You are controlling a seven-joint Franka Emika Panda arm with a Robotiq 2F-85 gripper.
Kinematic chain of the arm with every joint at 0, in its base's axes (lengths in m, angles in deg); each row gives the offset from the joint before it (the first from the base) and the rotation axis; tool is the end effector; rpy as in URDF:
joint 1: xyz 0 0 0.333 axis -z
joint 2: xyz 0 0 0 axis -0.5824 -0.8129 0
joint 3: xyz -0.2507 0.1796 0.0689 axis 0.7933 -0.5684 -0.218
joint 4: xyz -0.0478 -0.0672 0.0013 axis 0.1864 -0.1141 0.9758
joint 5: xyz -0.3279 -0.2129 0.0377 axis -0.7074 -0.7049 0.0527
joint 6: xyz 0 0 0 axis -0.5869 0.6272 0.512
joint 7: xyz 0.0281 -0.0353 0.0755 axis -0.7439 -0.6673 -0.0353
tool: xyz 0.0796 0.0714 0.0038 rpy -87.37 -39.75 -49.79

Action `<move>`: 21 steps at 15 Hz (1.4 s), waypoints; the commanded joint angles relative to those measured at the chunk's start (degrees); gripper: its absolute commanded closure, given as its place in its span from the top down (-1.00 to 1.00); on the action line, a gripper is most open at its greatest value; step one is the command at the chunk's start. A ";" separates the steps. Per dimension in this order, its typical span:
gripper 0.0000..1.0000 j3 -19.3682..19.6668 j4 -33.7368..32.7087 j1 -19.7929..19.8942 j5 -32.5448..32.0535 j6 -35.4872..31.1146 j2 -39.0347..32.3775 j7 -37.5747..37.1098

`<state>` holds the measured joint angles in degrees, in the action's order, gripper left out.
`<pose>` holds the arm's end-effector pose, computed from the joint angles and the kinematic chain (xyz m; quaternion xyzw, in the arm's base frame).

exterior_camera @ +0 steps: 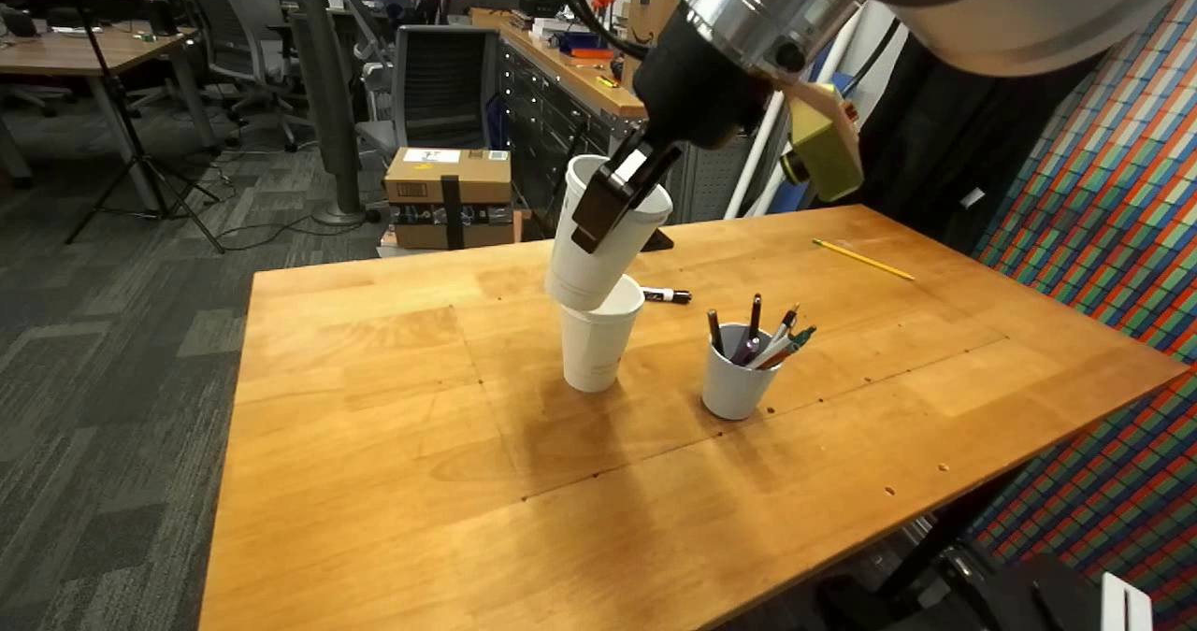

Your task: Pick up the white cups and put them in the other white cups. Pick up the marker pen and put it in the stacked white cups.

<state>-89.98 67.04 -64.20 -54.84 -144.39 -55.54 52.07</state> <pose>0.3901 0.2129 0.4420 -0.8828 -0.4073 -0.2170 0.0879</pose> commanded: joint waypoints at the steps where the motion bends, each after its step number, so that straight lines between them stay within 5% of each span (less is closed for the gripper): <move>1: -0.97 1.64 -3.68 -0.63 3.49 -1.72 -3.77 5.27; 8: -0.97 1.67 -6.74 2.26 7.63 -1.11 -6.99 11.16; 14: -0.97 1.08 -6.71 6.35 5.94 -0.39 -5.84 11.40; 21: -0.97 -1.88 -3.40 6.46 3.94 -0.76 -2.32 9.83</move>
<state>-90.14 61.78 -58.23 -49.62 -145.17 -61.02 62.65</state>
